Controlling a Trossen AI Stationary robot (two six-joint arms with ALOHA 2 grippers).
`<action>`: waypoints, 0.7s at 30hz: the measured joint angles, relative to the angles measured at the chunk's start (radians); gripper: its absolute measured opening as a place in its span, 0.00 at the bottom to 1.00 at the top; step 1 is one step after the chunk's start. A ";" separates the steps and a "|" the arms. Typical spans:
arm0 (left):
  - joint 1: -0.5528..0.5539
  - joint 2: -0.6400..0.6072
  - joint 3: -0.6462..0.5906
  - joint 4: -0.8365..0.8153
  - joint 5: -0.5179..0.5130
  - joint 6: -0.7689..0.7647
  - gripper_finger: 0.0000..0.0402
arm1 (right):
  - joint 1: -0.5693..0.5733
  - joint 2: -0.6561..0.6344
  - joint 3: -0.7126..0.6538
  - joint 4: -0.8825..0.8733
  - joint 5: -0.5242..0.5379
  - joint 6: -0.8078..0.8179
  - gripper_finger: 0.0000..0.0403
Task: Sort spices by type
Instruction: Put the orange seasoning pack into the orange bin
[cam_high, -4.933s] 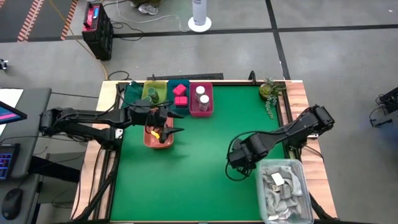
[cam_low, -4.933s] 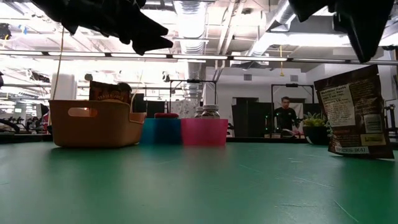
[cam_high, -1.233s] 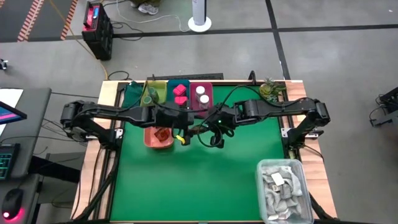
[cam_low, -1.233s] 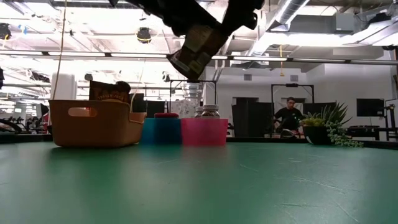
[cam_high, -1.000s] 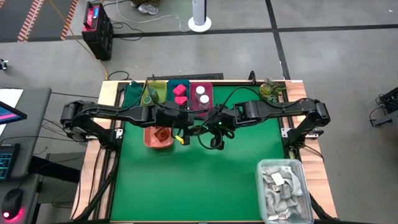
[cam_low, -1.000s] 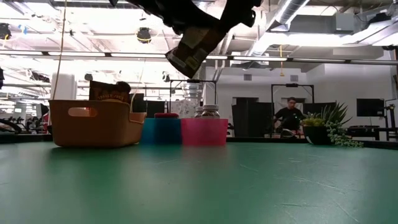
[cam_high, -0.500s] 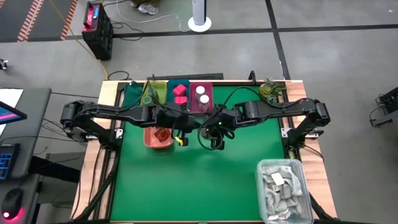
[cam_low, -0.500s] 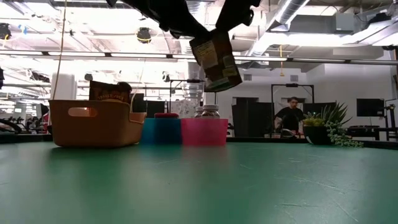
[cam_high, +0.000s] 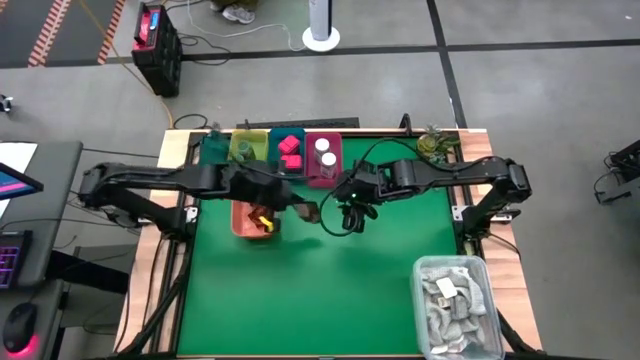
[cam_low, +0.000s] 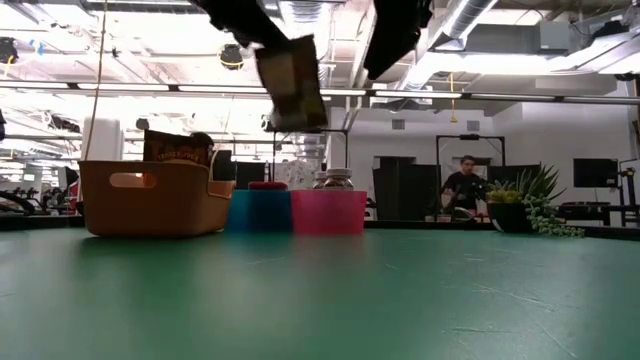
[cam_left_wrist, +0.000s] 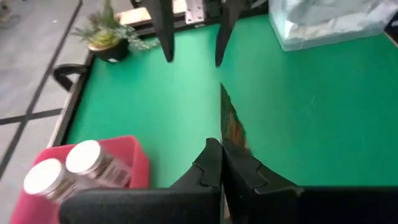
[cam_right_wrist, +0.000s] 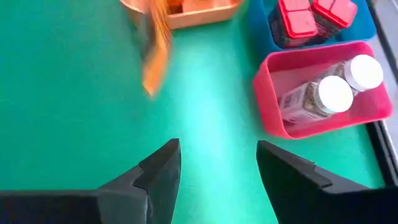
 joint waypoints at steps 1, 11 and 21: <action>0.000 -0.029 0.000 -0.022 -0.013 -0.005 0.00 | 0.001 0.000 -0.009 0.009 0.015 -0.002 0.59; -0.001 -0.232 0.000 -0.226 -0.107 -0.137 0.00 | -0.006 0.000 -0.117 0.239 0.145 -0.054 0.56; -0.003 -0.278 0.000 -0.380 -0.047 -0.304 0.00 | -0.014 -0.006 -0.251 0.386 0.146 -0.052 0.51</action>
